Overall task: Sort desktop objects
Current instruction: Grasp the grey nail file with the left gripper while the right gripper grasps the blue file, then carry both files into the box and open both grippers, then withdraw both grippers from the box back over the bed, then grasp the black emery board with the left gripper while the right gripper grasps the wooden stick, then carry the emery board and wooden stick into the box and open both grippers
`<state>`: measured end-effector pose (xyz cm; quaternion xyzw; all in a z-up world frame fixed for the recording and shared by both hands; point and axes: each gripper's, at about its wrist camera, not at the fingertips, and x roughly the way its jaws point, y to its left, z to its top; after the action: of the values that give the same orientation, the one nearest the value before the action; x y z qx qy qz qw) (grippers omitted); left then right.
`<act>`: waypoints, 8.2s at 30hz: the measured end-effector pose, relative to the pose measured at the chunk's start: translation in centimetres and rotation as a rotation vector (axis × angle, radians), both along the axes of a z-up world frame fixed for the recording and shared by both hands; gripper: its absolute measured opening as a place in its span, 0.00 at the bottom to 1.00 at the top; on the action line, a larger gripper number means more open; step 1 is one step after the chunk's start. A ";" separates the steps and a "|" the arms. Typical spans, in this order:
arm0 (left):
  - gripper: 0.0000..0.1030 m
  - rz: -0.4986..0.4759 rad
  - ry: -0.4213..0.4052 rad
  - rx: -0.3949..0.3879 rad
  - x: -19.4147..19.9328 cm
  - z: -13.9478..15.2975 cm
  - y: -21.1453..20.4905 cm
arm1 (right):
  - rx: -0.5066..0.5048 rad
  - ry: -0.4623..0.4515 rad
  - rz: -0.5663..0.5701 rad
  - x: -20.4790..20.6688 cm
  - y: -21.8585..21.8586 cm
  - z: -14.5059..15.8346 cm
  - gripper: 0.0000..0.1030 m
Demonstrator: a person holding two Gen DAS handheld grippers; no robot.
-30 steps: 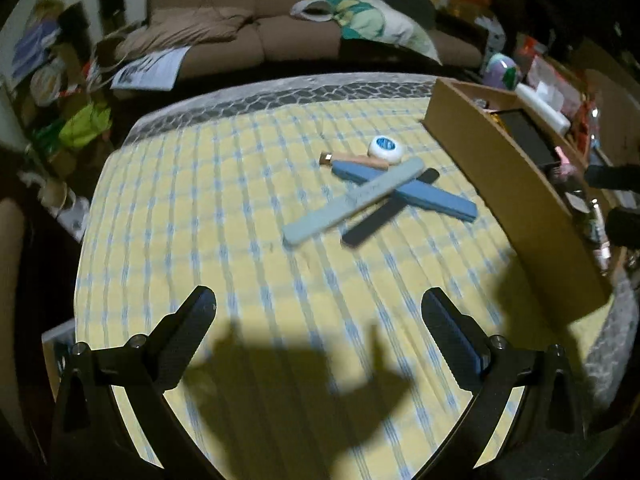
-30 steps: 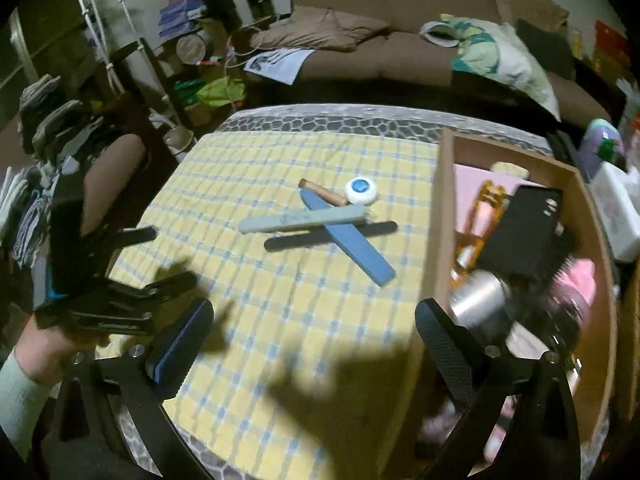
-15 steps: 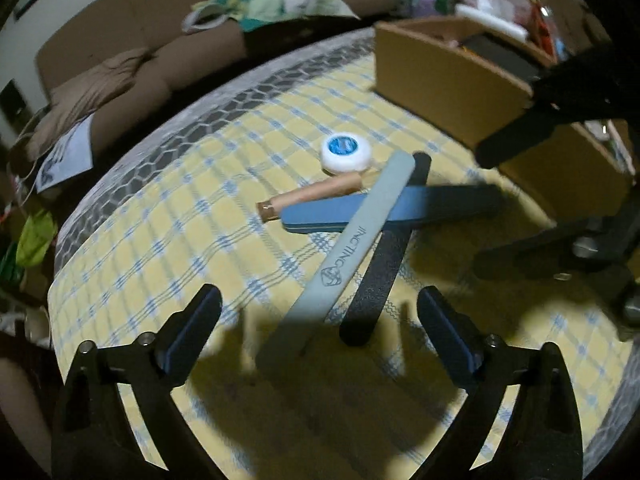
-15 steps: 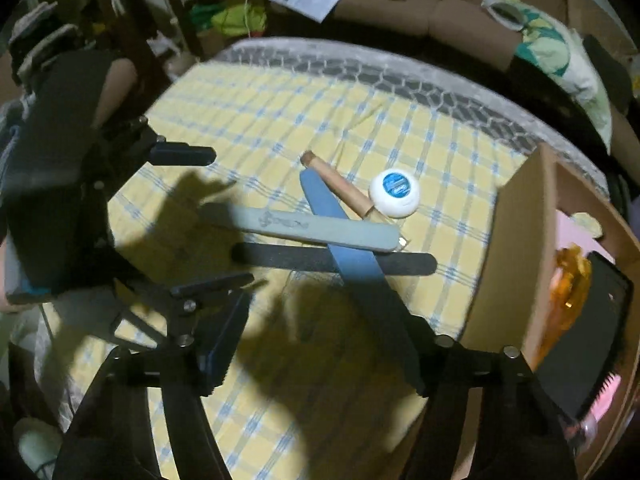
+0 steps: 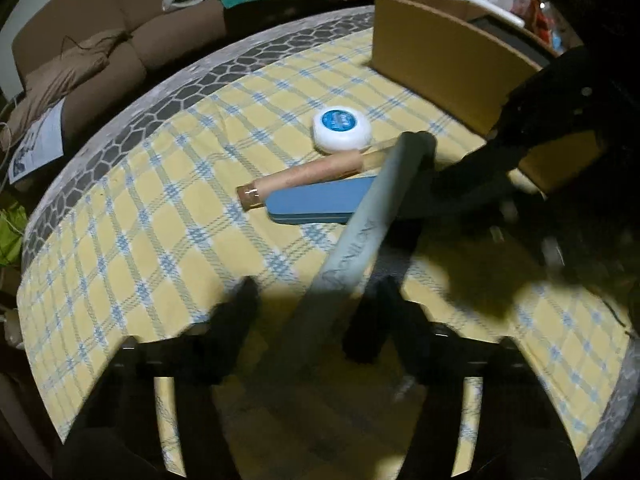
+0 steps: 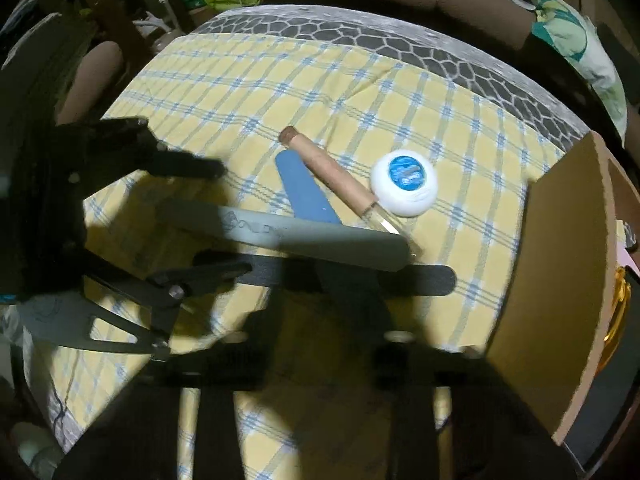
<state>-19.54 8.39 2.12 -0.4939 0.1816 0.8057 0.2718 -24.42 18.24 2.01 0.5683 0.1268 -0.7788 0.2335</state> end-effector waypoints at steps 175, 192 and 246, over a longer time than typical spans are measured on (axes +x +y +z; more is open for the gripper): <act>0.32 0.208 -0.071 0.188 4.8 -0.2 -4.8 | -0.041 0.101 -0.025 -4.5 -4.3 2.9 0.50; 0.18 0.303 -0.029 0.255 5.0 1.0 -5.6 | 0.060 0.114 -0.001 -4.8 -3.1 2.2 0.04; 0.19 0.332 -0.108 0.494 -3.2 8.2 18.8 | -0.531 -0.040 -0.668 -2.4 28.7 6.7 0.17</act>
<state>-22.72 27.16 10.35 -0.4782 -0.1178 0.8314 0.2575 -26.77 46.96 8.72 0.5134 -0.2738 -0.8060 0.1089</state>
